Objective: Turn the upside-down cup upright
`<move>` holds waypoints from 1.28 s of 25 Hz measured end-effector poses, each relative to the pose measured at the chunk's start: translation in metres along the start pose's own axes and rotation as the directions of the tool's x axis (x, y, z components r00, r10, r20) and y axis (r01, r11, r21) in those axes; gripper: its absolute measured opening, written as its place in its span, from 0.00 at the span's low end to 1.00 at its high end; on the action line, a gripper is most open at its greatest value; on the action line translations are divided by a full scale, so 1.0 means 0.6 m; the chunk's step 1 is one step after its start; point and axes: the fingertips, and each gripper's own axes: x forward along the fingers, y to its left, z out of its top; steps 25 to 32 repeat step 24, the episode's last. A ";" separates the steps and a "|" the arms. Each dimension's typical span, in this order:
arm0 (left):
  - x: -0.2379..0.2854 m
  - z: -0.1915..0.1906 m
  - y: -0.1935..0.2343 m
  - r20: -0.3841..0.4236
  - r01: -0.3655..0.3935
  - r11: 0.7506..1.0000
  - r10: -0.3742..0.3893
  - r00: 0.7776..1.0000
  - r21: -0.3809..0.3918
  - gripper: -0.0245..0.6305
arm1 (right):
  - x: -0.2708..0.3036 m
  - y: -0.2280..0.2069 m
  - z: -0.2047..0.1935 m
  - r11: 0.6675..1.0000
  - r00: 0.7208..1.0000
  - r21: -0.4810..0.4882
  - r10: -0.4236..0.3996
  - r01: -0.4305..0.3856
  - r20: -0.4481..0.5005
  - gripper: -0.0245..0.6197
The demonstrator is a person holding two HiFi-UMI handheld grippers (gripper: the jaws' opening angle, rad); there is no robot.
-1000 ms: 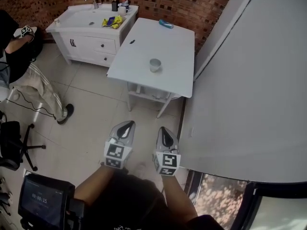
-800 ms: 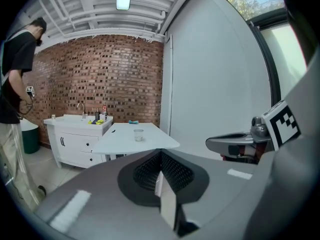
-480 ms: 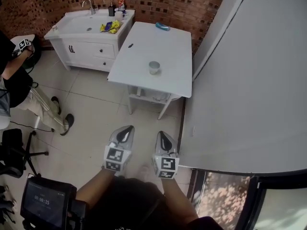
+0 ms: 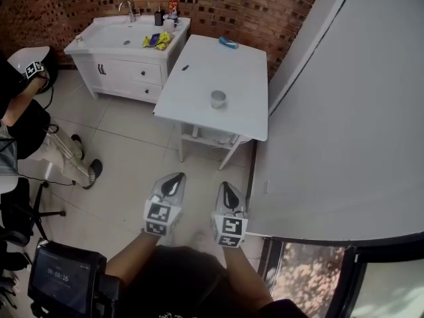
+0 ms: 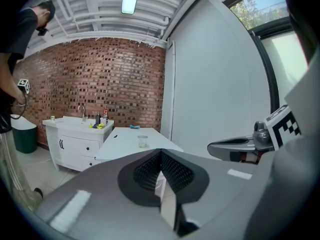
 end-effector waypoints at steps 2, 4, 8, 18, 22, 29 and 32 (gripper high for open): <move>-0.001 -0.004 0.002 0.004 -0.003 1.000 0.003 1.000 -0.007 0.04 | -0.003 0.007 0.010 1.000 1.000 -0.005 0.007 -0.007 0.024 0.05; -0.001 0.002 0.004 0.016 -0.003 1.000 0.003 1.000 -0.002 0.04 | -0.004 0.013 0.020 1.000 0.999 -0.013 0.008 -0.007 0.044 0.05; -0.003 0.015 0.006 0.015 -0.001 1.000 0.001 1.000 0.018 0.04 | -0.002 0.019 0.031 1.000 0.998 -0.020 0.008 -0.006 0.059 0.05; -0.016 0.014 0.018 0.013 -0.008 1.000 0.007 1.000 0.019 0.04 | -0.003 0.038 0.025 0.999 0.999 -0.028 0.016 -0.014 0.049 0.05; -0.021 0.012 0.027 0.015 -0.006 1.000 0.005 1.000 0.018 0.04 | 0.001 0.051 0.024 0.999 0.999 -0.031 0.022 -0.021 0.049 0.05; -0.022 0.009 0.029 0.015 -0.004 1.000 0.004 1.000 0.017 0.04 | 0.002 0.055 0.023 0.999 0.999 -0.032 0.025 -0.024 0.048 0.05; -0.022 0.009 0.029 0.015 -0.004 1.000 0.004 1.000 0.017 0.04 | 0.002 0.055 0.023 0.999 0.999 -0.032 0.025 -0.024 0.048 0.05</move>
